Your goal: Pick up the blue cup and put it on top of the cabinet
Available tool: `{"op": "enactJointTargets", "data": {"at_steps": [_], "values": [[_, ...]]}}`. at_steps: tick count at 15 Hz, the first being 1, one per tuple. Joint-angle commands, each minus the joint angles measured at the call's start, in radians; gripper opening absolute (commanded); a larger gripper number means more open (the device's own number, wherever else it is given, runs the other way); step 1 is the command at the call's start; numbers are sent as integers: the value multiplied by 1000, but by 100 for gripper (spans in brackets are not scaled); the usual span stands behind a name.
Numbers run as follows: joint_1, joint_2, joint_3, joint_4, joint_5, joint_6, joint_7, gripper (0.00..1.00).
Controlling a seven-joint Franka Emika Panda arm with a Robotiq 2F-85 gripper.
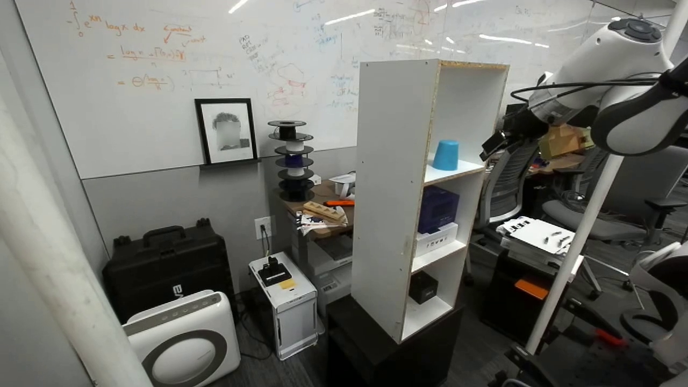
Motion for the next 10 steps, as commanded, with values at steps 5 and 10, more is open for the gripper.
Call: {"op": "enactJointTargets", "data": {"at_steps": [5,10], "values": [[-254,112,179,159,216,258,-34,100],[-68,272,124,190,538,326,-261,100]]}}
